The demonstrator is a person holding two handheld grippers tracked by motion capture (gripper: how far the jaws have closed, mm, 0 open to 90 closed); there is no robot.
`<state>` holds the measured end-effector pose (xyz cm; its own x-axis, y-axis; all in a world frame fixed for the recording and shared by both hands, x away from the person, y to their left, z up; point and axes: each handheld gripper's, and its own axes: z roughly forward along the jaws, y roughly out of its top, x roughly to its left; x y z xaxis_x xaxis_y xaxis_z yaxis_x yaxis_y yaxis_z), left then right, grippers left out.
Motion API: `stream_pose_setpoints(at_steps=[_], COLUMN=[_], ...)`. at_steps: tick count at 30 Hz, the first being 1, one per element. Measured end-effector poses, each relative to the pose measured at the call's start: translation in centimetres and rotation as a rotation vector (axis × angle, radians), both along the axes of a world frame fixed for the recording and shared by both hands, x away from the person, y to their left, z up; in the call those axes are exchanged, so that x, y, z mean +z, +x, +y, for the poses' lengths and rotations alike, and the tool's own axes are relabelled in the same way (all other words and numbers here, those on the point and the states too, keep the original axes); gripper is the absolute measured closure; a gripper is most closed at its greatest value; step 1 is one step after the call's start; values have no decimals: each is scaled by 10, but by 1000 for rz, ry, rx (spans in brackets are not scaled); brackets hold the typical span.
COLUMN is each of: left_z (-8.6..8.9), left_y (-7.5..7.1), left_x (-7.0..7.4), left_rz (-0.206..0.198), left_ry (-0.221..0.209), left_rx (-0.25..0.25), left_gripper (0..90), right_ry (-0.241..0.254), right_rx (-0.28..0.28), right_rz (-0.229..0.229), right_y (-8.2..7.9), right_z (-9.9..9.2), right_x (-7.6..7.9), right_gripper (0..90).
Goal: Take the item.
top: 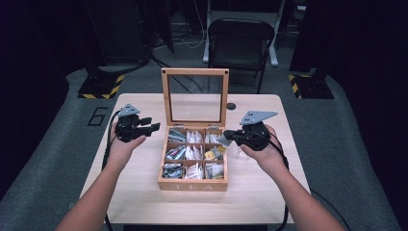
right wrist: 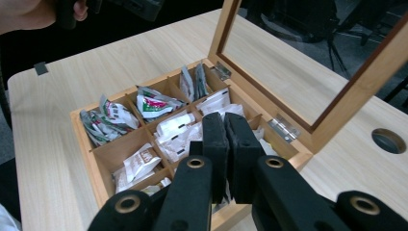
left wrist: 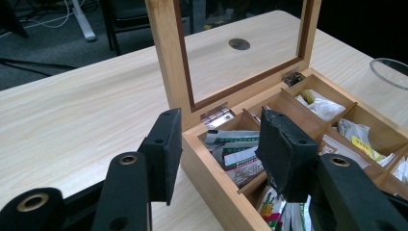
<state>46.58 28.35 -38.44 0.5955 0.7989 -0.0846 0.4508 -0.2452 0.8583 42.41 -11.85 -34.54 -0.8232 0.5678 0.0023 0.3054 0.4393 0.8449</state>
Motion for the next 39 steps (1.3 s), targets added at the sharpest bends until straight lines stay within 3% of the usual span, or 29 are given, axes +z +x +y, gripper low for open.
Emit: stream_pose_setpoints(at_steps=[10, 20, 25, 39], left_z=[1, 1, 3, 4], left_y=[-1, -1, -1, 0], left_x=[0, 1, 1, 0], left_rz=[2, -5, 4, 3], left_ry=[4, -11, 1, -1], left_rx=[-1, 2, 22, 26], left_gripper=[503, 420, 370, 368], right_ry=[-10, -20, -29, -62], right_rx=[-54, -118, -148, -207], right_rz=[-5, -9, -16, -16], right_y=[9, 19, 23, 31], right_z=[-15, -37, -44, -59], right_x=[4, 9, 8, -2], right_gripper=[876, 877, 876, 873])
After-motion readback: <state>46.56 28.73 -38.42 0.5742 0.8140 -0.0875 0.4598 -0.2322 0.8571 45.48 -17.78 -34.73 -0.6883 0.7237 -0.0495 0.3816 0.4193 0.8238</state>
